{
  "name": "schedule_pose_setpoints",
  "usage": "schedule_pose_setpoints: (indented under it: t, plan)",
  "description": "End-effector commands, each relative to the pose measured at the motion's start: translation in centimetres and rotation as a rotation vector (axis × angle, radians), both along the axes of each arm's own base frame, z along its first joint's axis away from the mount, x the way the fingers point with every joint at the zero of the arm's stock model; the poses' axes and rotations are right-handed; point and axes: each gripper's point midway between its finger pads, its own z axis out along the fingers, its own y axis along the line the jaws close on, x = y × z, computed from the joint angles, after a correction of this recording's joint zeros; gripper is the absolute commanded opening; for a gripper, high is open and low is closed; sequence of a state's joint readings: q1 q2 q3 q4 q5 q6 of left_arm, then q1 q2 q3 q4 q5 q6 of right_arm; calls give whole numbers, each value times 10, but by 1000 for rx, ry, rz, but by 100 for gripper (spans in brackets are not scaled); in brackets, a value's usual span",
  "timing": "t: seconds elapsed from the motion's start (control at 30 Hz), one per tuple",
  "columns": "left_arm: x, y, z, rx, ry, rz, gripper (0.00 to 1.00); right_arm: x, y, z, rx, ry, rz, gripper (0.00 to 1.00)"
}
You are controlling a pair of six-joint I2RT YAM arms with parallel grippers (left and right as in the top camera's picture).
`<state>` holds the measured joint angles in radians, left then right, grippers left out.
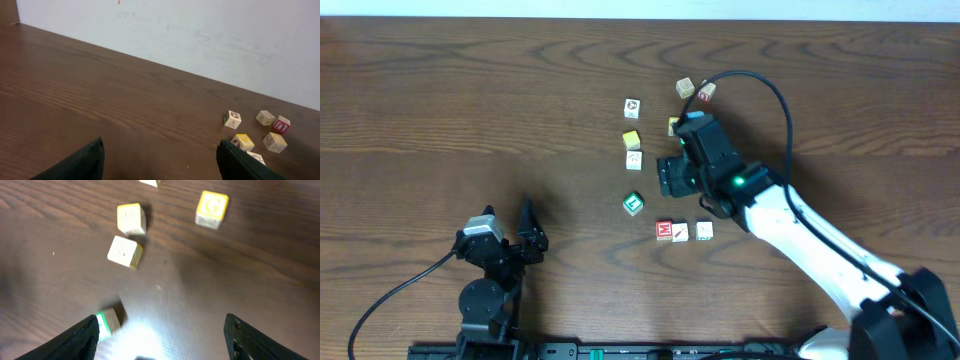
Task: Lift 5 blocks
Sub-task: 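Move the right gripper up to the ladybug block near yellow W, then grasp the ladybug block with the right gripper and lift it right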
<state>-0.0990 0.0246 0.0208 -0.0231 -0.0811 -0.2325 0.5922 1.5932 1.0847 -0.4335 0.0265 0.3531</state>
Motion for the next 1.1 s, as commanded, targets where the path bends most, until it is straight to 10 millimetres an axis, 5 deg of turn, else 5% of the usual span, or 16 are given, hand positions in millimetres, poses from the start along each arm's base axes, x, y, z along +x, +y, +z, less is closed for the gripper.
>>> schedule_pose_setpoints:
  t: [0.0,0.4,0.67,1.07]
  plan:
    - [-1,3,-19,11,61,15,72,16,17,-11,4,27,6,75]
    - [-1,3,-19,11,61,16,72,49,82,-56,37,120,-71,67]
    - [-1,3,-19,11,61,15,72,54,75,-87,-26,142,-218,60]
    - [-1,3,-19,11,61,15,72,53,69,-94,-44,149,-261,49]
